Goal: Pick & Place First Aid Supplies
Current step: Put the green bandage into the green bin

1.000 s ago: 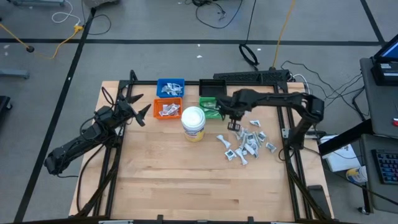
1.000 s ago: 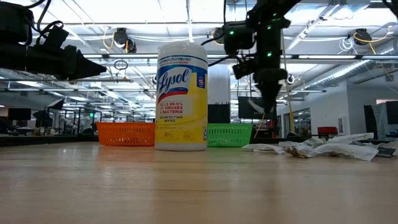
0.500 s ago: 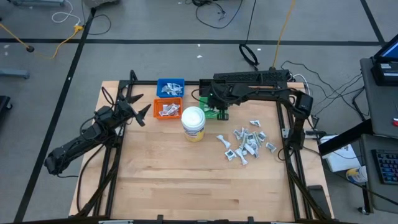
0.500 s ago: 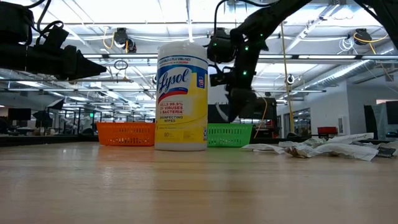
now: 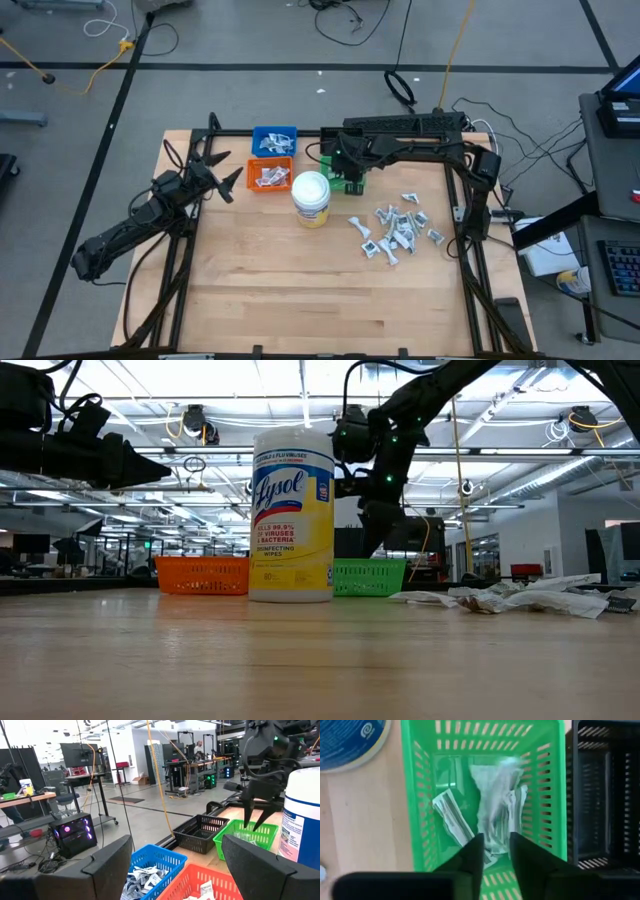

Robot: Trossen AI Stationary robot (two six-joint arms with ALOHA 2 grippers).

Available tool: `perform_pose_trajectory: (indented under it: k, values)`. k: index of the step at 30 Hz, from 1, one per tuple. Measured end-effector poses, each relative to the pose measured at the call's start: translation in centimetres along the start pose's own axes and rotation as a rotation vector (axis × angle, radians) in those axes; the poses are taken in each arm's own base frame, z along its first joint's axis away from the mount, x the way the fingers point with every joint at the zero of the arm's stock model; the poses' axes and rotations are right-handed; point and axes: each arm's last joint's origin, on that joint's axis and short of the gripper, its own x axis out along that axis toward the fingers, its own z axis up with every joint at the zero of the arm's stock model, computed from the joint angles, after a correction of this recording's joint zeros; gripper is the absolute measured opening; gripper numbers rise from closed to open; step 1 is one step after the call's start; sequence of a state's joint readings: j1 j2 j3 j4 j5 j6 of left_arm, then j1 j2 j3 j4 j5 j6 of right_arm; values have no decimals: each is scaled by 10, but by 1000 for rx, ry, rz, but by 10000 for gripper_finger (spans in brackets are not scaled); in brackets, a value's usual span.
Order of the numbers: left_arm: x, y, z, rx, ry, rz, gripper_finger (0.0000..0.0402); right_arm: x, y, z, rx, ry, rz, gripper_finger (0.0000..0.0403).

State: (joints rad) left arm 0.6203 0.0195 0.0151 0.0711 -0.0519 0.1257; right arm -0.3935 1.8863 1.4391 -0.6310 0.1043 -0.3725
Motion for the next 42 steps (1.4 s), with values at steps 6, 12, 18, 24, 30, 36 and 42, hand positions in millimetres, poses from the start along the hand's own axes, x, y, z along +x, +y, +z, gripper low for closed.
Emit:
perform_pose_trajectory:
  k: [6,12,18,24,30,36,42]
  values:
    - [0,0,0,0,0,0,310,-7,-4,-1,174,-1,-55,157]
    - [0,0,0,0,0,0,310,-30,-7,-4,399,-13,-130,170]
    - [0,0,0,0,0,0,310,-49,-4,-19,639,75,-157,156]
    - [0,0,0,0,0,0,310,-60,7,-41,875,110,-165,158]
    - [0,0,0,0,0,0,310,-67,29,-65,1052,166,-97,173]
    - [0,0,0,0,0,0,310,-70,57,-93,1162,239,-81,174]
    - [0,0,0,0,0,0,310,-71,79,-118,1201,286,-59,163]
